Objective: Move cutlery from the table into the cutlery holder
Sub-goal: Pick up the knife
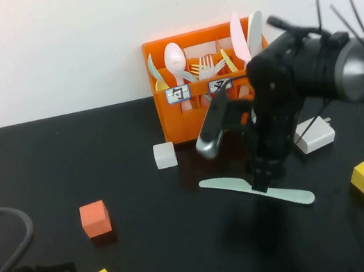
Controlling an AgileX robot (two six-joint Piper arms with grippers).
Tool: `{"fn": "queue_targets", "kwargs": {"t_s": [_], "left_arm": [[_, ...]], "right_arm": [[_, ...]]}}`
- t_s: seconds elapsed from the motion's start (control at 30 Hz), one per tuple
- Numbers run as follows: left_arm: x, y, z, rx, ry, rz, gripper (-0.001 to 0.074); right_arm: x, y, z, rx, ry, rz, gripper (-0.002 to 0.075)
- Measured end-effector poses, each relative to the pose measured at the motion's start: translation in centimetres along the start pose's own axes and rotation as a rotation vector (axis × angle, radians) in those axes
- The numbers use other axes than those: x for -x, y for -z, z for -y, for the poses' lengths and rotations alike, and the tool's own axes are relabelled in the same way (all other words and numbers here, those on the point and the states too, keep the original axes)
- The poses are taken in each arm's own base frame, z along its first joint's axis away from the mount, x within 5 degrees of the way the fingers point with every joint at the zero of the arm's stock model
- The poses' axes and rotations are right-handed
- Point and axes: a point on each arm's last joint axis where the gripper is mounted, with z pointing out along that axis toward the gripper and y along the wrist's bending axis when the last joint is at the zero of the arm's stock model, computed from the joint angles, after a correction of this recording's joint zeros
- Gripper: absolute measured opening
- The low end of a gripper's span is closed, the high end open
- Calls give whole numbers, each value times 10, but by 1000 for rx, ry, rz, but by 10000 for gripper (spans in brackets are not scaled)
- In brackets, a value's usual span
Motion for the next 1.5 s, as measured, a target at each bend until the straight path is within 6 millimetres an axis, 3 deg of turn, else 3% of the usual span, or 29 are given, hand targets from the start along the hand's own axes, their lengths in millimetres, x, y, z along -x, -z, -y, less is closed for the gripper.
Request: {"fn": "queue_targets", "kwargs": {"t_s": [0.13, 0.5, 1.0, 1.5], "left_arm": [[0, 0, 0, 0, -8, 0, -1], [0, 0, 0, 0, -18, 0, -1], [0, 0, 1, -8, -23, -2, -1], [0, 0, 2, -18, -11, 2, -1]], "right_arm": [[-5, -3, 10, 25, -42, 1, 412], [-7, -4, 4, 92, 13, -15, 518], [-2, -5, 4, 95, 163, 35, 522], [-3, -26, 1, 131, 185, -7, 522]]}}
